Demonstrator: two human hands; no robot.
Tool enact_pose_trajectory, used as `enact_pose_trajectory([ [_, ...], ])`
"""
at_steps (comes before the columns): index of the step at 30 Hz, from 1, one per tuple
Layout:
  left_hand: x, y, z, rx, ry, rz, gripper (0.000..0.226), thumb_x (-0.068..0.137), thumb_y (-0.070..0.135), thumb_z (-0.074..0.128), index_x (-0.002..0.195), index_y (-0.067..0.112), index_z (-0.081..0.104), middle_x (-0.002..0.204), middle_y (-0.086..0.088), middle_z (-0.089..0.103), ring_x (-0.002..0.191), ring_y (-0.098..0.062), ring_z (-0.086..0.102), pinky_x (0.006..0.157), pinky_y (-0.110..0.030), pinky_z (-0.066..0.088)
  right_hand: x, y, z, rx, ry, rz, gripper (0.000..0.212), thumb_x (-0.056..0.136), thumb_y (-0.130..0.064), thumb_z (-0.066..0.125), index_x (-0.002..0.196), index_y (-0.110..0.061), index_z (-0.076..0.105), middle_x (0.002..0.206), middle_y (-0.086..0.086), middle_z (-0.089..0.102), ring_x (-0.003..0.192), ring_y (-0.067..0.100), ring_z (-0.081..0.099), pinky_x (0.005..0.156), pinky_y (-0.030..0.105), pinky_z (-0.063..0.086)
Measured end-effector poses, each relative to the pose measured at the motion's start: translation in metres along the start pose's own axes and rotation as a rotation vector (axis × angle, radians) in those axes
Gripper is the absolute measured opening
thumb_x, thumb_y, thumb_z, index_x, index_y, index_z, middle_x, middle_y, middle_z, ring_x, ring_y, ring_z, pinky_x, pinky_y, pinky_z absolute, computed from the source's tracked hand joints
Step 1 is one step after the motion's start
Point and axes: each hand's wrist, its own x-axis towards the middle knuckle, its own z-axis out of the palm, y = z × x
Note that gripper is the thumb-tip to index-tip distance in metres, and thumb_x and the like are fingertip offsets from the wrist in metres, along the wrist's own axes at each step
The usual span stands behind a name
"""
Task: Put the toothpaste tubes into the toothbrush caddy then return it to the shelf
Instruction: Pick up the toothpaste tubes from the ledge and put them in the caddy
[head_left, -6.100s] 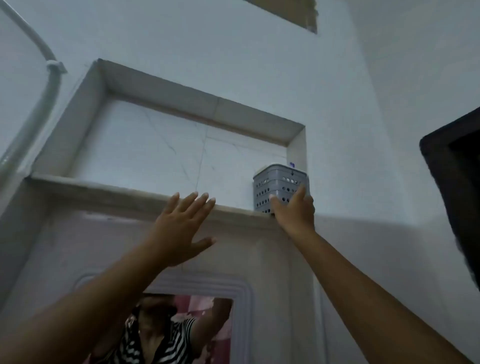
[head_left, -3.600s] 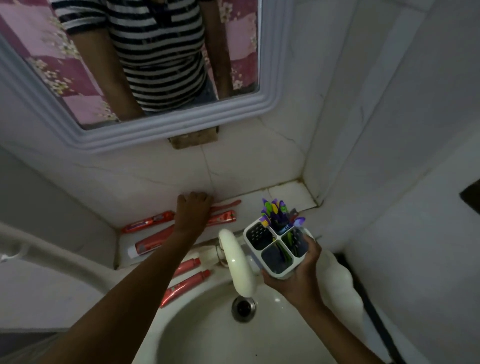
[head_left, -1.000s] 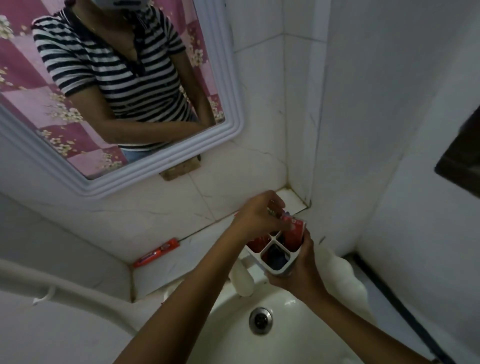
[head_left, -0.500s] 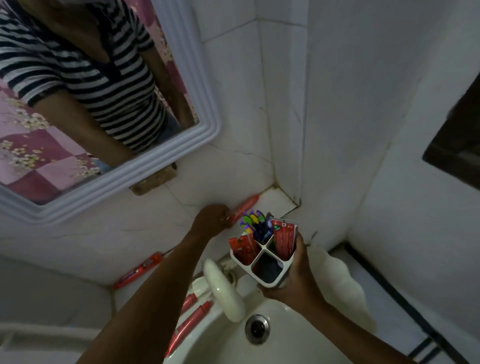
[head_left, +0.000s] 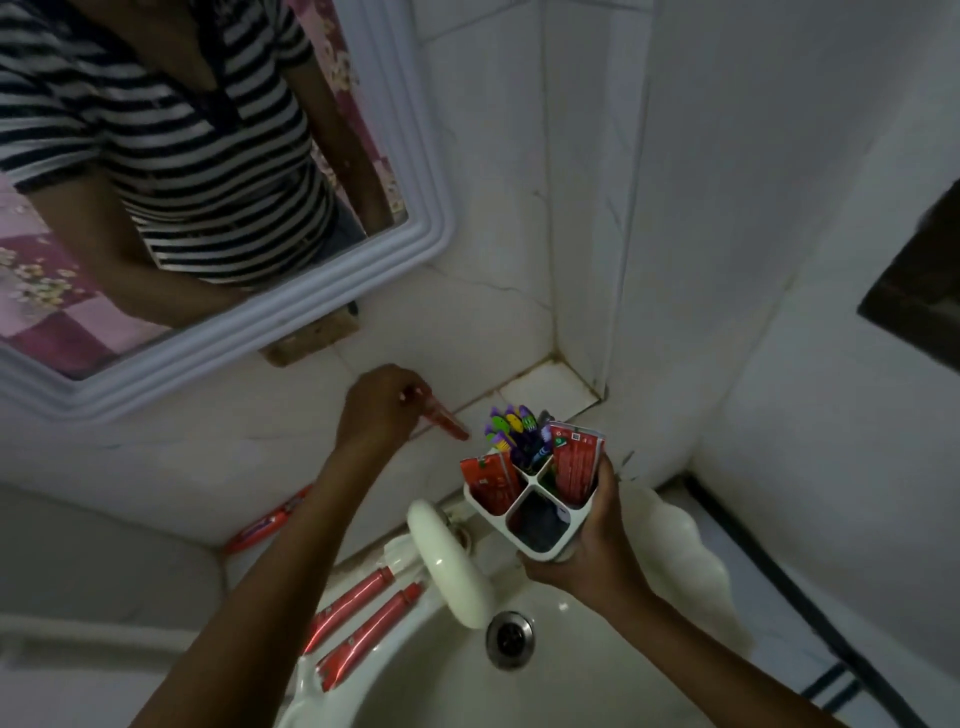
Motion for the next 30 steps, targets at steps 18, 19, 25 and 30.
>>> enact_pose_trajectory([
  [18,-0.069,0.120,-0.027,-0.209,-0.006,0.224,0.016,0.084,0.024,0.070,0.098,0.018,0.077,0.093,-0.003,0.072,0.078,-0.015,0.068,0.075,-0.030,0.054,0.003,-0.029,-0.008,0.024,-0.018,-0.040,0.147,0.057,-0.020,0.111,0.161,-0.059,0.016,0.164,-0.005,0.048,0.149,0.020,0.054,0.121,0.035,0.051],
  [19,-0.069,0.121,-0.019,-0.176,-0.026,0.224,0.016,0.084,0.021,0.069,0.098,0.017,0.077,0.093,-0.004,0.072,0.079,-0.017,0.067,0.073,-0.026,0.051,0.005,-0.028,-0.008,0.014,-0.012,-0.014,0.149,0.053,-0.030,0.112,0.166,-0.049,0.017,0.164,-0.001,0.049,0.149,0.021,0.056,0.120,0.043,0.054],
  [25,-0.071,0.123,0.022,0.093,-0.203,0.246,0.022,0.086,0.017,0.059,0.102,0.015,0.074,0.094,-0.009,0.072,0.090,-0.027,0.065,0.074,-0.032,0.049,0.007,-0.023,-0.006,-0.046,-0.028,-0.004,0.160,0.051,-0.044,0.110,0.172,-0.026,0.007,0.162,0.002,0.045,0.147,0.019,0.056,0.117,0.041,0.057],
  [30,-0.069,0.110,0.009,0.127,-0.149,0.264,0.031,0.081,0.035,0.068,0.112,0.030,0.068,0.106,0.000,0.068,0.098,-0.020,0.062,0.077,-0.036,0.051,0.000,-0.028,-0.010,0.005,-0.025,-0.051,0.147,0.057,-0.012,0.109,0.170,-0.024,0.014,0.164,0.003,0.045,0.147,0.019,0.053,0.119,0.051,0.053],
])
